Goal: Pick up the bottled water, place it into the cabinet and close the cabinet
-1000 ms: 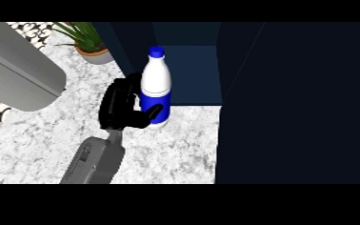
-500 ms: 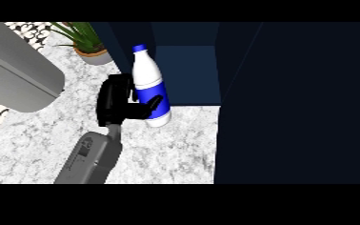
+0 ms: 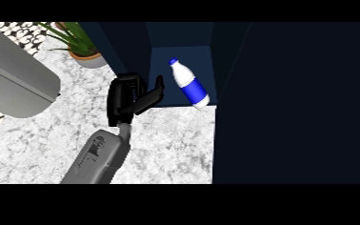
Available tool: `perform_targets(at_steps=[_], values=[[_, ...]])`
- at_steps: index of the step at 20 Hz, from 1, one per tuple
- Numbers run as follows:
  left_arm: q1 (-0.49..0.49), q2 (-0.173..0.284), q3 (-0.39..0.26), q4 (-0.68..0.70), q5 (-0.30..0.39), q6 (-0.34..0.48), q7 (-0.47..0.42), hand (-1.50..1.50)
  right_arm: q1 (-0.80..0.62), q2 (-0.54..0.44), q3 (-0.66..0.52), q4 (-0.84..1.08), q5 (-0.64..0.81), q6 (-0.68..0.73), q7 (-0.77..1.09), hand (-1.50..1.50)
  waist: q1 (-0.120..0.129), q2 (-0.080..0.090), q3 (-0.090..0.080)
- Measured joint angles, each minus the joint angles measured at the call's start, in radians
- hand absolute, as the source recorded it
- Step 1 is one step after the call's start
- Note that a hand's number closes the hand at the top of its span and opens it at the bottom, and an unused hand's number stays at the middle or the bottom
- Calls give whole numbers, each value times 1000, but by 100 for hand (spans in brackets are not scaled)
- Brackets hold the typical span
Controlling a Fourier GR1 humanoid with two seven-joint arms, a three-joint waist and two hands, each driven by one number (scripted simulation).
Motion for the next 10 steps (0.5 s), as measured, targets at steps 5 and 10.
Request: perform_targets(at_steps=[5,10], values=[[-2,16,-32,-13,-49,87,58,150,-10,5,11,0,0,-3,10,-150,-10,-1,0],[-6,30,-57,-5,-95,150,59,150,-27,2,9,15,0,0,14,-150,-19,1,2]])
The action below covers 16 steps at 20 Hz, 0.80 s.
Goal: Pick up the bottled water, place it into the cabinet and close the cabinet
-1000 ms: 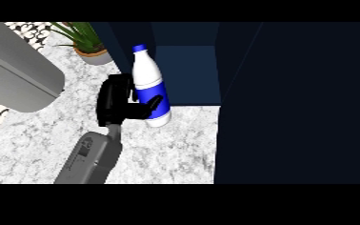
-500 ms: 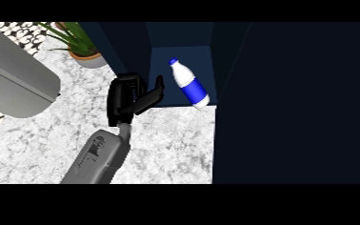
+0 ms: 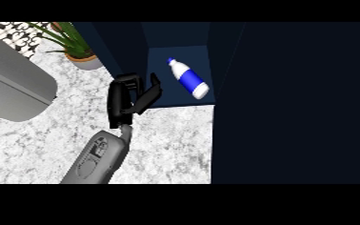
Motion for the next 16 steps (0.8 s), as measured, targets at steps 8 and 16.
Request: perform_targets(at_steps=[8,16], values=[[-9,35,-57,32,-91,89,-12,150,-10,-5,1,11,-7,12,-5,-150,-15,-1,4],[-25,69,-121,68,-192,187,5,-150,0,-5,15,-1,0,10,-2,-150,-25,-3,8]])
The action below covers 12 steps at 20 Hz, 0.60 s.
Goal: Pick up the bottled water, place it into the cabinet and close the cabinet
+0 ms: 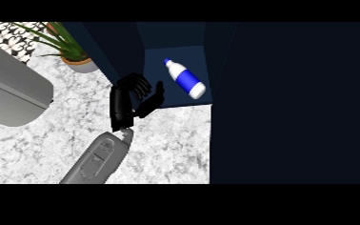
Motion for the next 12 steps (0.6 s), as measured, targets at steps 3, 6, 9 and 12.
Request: perform_targets(at_steps=[3,6,9,12], values=[[-6,4,-20,5,-11,10,22,-150,5,-7,-3,-1,-1,5,-2,-150,-4,2,1],[-54,-20,-33,53,0,-12,56,-150,2,-7,-8,9,-3,8,-11,-150,-10,11,-2],[-83,-34,-28,85,5,8,72,-150,-13,1,-8,27,1,6,-18,-150,-7,14,-3],[-96,-45,-25,104,5,43,84,-150,-9,1,-1,32,3,8,-21,-150,-7,12,-2]])
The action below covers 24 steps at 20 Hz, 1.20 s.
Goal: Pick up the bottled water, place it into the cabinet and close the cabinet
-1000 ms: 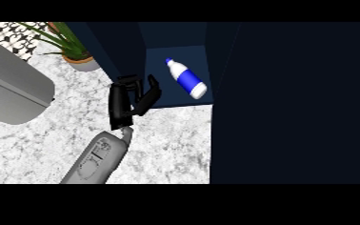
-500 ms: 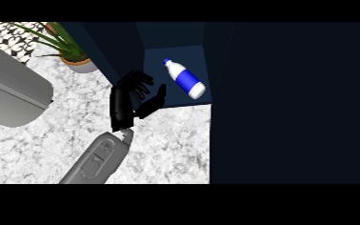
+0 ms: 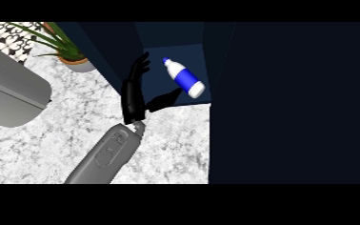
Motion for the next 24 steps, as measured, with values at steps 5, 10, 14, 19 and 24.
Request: perform_targets(at_steps=[5,10,14,19,24], values=[[-7,-14,12,4,42,-4,-21,-150,9,0,1,-4,4,-1,-10,-150,8,-1,-3],[7,-36,51,-23,139,-69,-111,-150,29,-6,-6,-17,2,-1,-20,-150,19,2,-8],[25,-50,84,-44,231,-169,-200,-150,40,-21,-22,-20,8,8,-39,-150,31,3,-11],[39,-62,114,-42,326,-326,-323,-150,40,-7,-17,-19,23,-13,-44,-150,51,1,-11],[47,-61,130,-33,389,-471,-402,-150,55,-10,-18,-35,19,-21,-38,-150,65,-1,-12]])
